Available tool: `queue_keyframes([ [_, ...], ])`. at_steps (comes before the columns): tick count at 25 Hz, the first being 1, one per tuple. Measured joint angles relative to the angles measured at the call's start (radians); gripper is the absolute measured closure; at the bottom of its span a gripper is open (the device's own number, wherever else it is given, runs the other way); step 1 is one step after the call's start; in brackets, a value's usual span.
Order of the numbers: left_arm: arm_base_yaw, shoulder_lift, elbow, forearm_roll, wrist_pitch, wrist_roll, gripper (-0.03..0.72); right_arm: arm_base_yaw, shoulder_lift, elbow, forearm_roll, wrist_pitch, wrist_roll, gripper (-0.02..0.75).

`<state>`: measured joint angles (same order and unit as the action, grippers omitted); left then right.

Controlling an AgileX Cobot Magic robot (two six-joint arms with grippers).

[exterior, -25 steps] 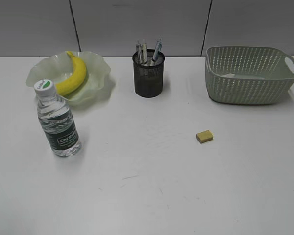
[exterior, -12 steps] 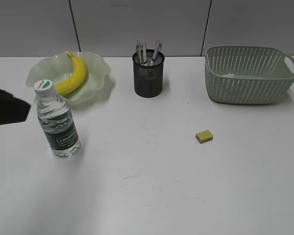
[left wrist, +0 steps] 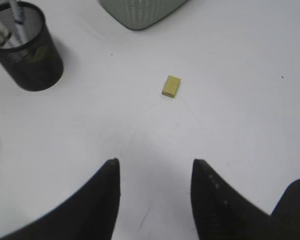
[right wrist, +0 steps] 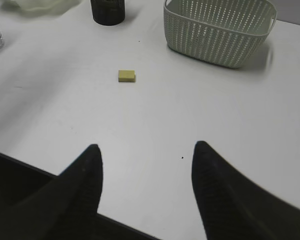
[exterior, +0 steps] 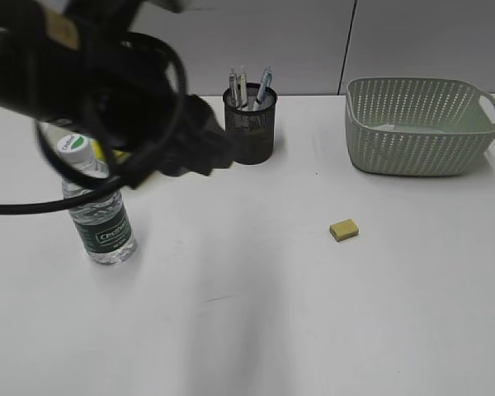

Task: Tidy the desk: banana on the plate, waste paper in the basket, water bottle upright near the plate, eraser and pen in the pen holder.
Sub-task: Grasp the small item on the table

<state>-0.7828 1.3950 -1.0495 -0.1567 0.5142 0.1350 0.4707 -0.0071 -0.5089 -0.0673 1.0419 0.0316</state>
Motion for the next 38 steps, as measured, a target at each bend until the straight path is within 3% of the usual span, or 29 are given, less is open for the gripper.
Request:
queue_keyframes([
  [5, -0.054, 0.231, -0.184, 0.036, 0.009, 0.000, 0.319, 0.000, 0.000, 0.000, 0.000, 0.000, 0.000, 0.282],
  [11, -0.059, 0.495, -0.484, 0.049, 0.146, 0.000, 0.306, 0.000, 0.000, 0.000, 0.000, 0.000, 0.000, 0.282],
  [21, -0.059, 0.850, -0.942, 0.050, 0.438, 0.000, 0.188, 0.000, 0.000, 0.000, 0.000, -0.001, 0.000, 0.282],
  [28, -0.074, 0.995, -1.091, 0.048, 0.478, 0.000, 0.185, 0.000, 0.000, 0.000, 0.000, -0.002, 0.000, 0.282],
  [38, -0.096, 1.096, -1.114, 0.065, 0.440, 0.000, 0.185, 0.000, 0.000, 0.000, 0.000, -0.002, 0.000, 0.282],
])
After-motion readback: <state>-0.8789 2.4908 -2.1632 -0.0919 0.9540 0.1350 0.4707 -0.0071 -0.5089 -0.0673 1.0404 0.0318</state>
